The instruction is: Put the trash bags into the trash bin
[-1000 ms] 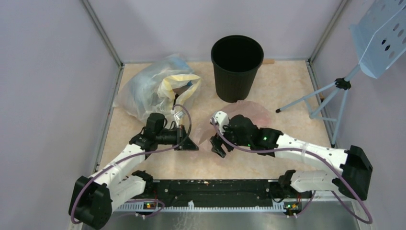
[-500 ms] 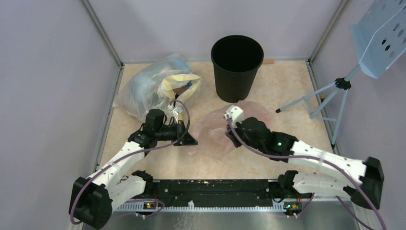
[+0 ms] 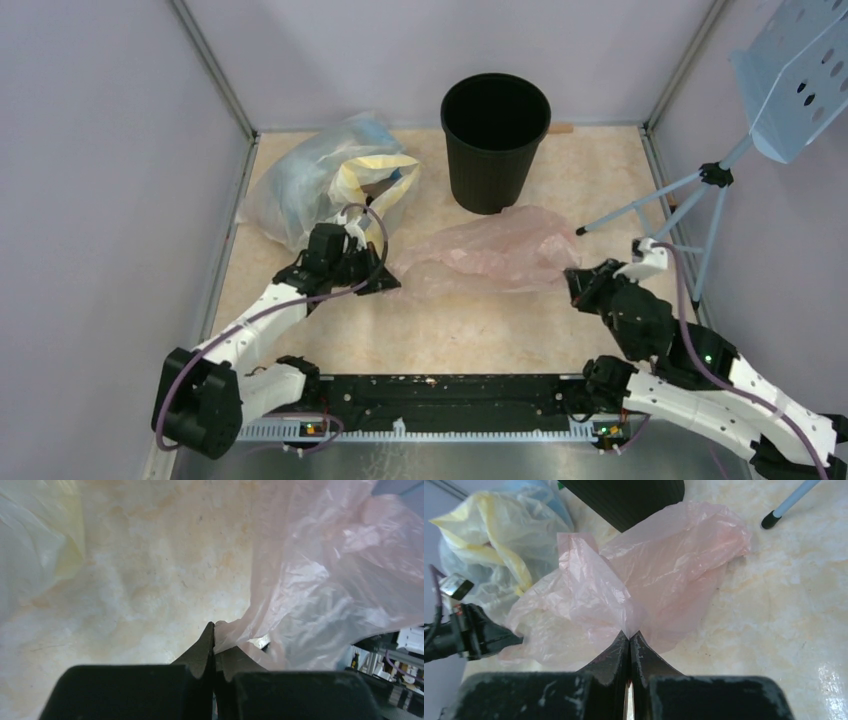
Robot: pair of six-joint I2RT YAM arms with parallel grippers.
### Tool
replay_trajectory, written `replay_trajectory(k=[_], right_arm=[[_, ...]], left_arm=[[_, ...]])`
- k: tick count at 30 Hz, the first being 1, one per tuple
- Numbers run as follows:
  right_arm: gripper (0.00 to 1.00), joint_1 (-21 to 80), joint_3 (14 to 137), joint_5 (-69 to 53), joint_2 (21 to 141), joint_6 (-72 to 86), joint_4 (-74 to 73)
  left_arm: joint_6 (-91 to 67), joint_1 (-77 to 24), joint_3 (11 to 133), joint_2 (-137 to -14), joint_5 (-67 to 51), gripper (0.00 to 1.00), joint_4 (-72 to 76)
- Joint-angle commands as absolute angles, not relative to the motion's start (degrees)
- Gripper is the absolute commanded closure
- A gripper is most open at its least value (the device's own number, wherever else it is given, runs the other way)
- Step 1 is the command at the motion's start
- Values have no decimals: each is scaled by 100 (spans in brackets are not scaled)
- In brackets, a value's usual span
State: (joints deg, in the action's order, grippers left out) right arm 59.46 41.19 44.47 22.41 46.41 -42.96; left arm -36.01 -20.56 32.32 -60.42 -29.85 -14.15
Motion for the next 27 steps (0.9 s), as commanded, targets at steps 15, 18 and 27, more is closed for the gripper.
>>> replay_trajectory(k=[15,18,27], right_arm=[[79,5930,3960,-689,2238,2317,-2370],[76,5931,3912,-1735,2951,2220,-1954],[20,5924,4179,-913,3768,2344,-2149]], left_arm=[[-1819,-1406,6405,-8603,-2005,100,-2329],[-1792,-1406,6545,-8891,-1958,100,-2345],[-1831,-1468,6475,-8852,-1667,77,-2354]])
